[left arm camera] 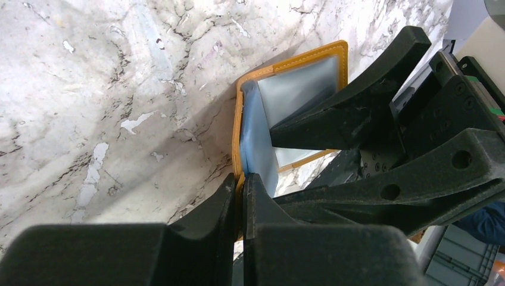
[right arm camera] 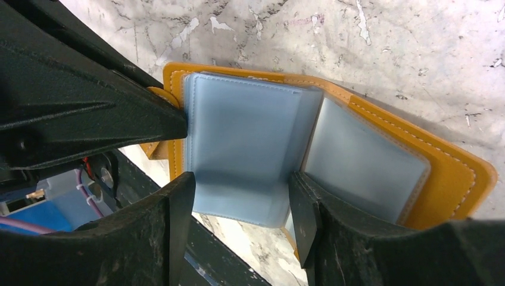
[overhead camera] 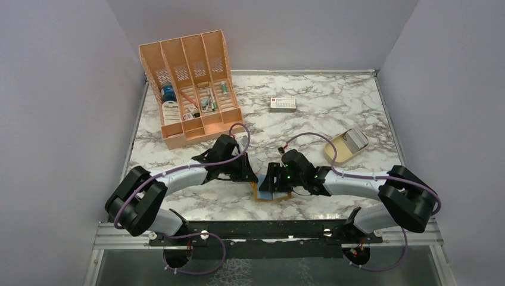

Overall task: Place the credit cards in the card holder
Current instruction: Open the card holder at the center of the board.

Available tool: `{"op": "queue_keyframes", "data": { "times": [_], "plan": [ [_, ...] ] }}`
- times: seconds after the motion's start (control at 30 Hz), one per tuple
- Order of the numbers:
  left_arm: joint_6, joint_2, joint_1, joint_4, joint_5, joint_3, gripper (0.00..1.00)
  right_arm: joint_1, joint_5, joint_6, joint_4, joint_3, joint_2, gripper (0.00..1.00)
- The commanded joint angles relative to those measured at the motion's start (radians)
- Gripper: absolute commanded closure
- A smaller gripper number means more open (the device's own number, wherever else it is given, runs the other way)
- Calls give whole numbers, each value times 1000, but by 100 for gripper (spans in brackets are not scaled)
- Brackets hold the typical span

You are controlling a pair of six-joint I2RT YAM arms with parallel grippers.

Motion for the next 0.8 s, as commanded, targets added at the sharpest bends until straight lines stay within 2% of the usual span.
{"op": "queue_keyframes", "data": {
  "times": [0.0,0.27,0.43,0.77],
  "plan": [
    [-11,1,1,41,38,-11,97,8,-14,-9,11,26,3,40],
    [-19,-18,1,40,39,-18,100,13,2,-6,-3,33,34,40],
    [-20,-31,1,32,36,-20,100,13,23,-9,-25,41,40,44],
    [-17,-28,1,17,27,-16,100,13,105,-11,-86,23,-5,66]
  ]
}}
